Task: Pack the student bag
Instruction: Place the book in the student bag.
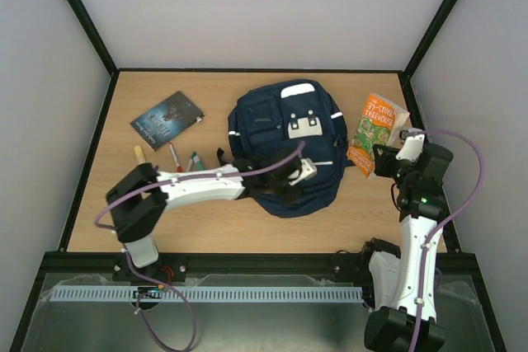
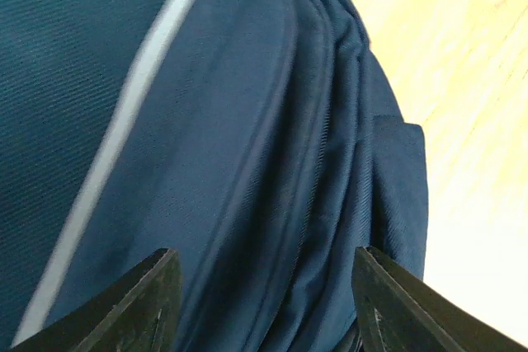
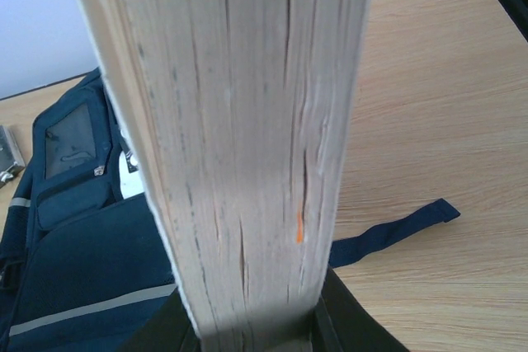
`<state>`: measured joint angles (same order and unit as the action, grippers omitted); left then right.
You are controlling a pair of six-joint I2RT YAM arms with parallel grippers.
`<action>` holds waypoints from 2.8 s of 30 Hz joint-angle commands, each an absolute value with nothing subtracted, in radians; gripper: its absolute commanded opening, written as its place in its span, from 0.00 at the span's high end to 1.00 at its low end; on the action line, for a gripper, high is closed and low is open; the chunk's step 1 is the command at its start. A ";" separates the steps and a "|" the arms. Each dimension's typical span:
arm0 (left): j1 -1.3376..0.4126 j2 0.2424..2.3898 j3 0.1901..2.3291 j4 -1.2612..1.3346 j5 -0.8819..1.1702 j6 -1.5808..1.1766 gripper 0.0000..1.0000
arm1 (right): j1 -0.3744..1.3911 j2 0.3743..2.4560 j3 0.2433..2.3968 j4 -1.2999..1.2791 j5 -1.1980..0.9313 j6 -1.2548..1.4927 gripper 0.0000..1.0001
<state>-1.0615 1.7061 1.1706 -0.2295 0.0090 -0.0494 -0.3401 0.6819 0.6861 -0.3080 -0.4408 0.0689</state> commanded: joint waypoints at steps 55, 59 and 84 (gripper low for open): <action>-0.933 1.592 1.408 -0.130 -0.404 -0.103 0.98 | -0.279 0.966 1.136 -0.961 -1.068 -0.150 0.99; -0.901 1.610 1.402 -0.122 -0.352 -0.162 0.98 | -0.192 1.055 1.128 -0.982 -1.114 -0.109 0.99; -0.781 1.626 1.433 -0.061 -0.106 -0.273 0.98 | 0.105 1.226 0.881 -0.769 -1.013 0.085 0.99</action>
<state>-0.7616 1.6581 1.3888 -0.1425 -0.1364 -0.2874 0.0711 1.1732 0.8680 -0.8448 -0.9775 0.0341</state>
